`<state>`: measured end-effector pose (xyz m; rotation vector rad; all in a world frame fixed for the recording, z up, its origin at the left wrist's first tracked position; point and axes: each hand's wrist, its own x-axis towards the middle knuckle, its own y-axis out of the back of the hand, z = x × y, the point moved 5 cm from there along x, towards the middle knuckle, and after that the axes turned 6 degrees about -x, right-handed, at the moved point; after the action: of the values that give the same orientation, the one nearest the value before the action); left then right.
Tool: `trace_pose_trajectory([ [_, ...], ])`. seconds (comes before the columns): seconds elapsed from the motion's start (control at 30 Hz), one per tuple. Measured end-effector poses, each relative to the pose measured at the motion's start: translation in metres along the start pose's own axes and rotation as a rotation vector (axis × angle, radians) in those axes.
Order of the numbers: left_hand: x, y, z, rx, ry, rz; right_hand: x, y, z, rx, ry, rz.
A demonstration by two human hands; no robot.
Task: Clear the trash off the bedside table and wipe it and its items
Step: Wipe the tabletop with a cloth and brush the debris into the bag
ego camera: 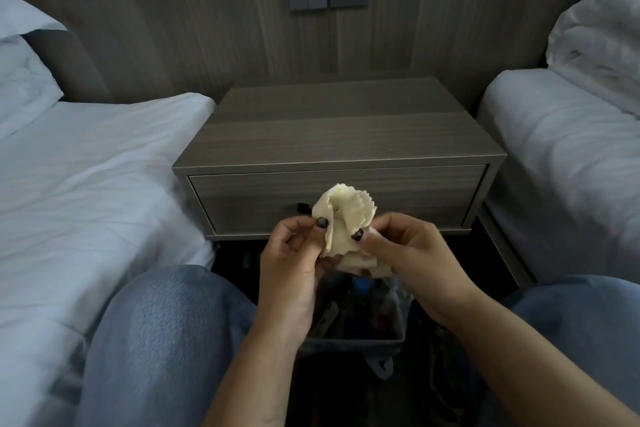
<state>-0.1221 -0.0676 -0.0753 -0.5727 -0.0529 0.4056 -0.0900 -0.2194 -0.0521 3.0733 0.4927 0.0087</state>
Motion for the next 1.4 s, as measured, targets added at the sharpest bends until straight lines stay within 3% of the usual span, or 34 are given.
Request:
trace_pose_trajectory([
  [0.1,0.002,0.002,-0.002,-0.042,0.034,0.032,0.001,0.005,0.003,0.084,-0.067,0.044],
  [0.23,0.006,0.01,0.005,-0.063,0.064,0.024,0.004,0.02,0.006,0.259,-0.152,0.225],
  [0.37,0.007,0.014,0.013,0.186,0.0,0.032,0.009,0.043,0.008,0.132,-0.12,0.388],
  [0.57,0.014,0.019,0.011,0.084,0.142,-0.058,0.02,0.069,0.006,-0.178,-0.012,0.559],
  [0.63,0.015,0.022,0.009,0.059,0.168,-0.05,0.022,0.071,0.009,-0.161,-0.006,0.555],
  [0.77,0.02,0.036,0.002,0.104,0.198,0.113,0.021,0.075,0.005,-0.132,-0.007,0.502],
  [0.9,0.023,0.048,0.002,0.193,0.222,0.181,0.022,0.076,0.005,-0.097,-0.103,0.349],
  [1.0,0.024,0.045,0.008,0.296,0.233,0.099,0.021,0.08,0.007,-0.013,-0.169,0.295],
  [1.13,0.025,0.036,0.019,0.125,0.261,-0.08,0.023,0.089,0.012,0.132,-0.258,0.263],
  [1.23,0.023,0.029,0.027,0.154,0.235,-0.254,0.022,0.092,0.006,0.2,-0.21,0.102],
  [1.3,0.024,0.029,0.031,0.285,0.219,-0.4,0.021,0.093,-0.001,0.037,-0.15,0.018],
  [1.4,0.031,0.029,0.042,0.436,0.172,-0.493,0.021,0.095,-0.011,-0.582,-0.036,0.09],
])
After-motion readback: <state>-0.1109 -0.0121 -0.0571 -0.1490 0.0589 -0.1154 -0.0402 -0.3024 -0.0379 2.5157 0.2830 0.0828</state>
